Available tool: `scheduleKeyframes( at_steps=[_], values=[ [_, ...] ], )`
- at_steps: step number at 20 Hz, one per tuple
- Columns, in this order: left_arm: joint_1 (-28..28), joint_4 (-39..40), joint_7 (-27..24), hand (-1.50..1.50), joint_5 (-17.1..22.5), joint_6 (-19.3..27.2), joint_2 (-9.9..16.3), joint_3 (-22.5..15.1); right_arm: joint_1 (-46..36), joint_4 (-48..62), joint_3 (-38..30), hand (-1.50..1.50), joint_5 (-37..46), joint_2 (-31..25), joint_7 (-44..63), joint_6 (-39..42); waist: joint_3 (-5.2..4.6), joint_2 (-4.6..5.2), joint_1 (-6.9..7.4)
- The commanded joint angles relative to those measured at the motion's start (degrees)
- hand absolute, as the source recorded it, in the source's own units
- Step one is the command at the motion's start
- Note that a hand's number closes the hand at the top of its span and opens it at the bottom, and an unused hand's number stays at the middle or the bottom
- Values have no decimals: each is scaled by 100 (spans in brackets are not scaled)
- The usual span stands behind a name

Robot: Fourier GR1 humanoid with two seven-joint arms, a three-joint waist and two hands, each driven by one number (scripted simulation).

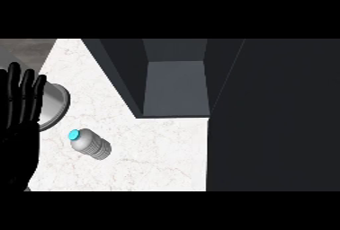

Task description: Pick up the bottled water, place it into the cabinet and close the cabinet

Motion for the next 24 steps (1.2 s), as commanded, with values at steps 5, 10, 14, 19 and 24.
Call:
scheduleKeyframes(
  at_steps=[5, 10, 14, 19, 24],
  values=[
    [-203, 1037, -356, -150, 2343, -1824, 981, 1044, 571, -687, 73, -150, -162, 178, 338, -71, -114, 24, -36],
    [-143, 1459, 944, -150, 3696, -2149, 1276, 1288, 1471, -1213, 919, -150, -1034, 5, 570, 958, -98, -12, -79],
    [46, 1381, 1473, -150, 4589, -2421, 1765, 1692, 2426, -1984, 1183, -150, -1091, -34, 592, 1103, -91, -7, -20],
    [348, 1114, 1649, -150, 4421, -2415, 1841, 1737, 2921, -2665, 1461, -150, -880, -5, 682, 1079, -91, 11, 17],
    [418, 1745, 1606, -150, 4182, -2867, 2142, 1922, 3657, -2745, 1966, -150, -370, -12, 177, 1163, -92, 8, -27]
  ],
)
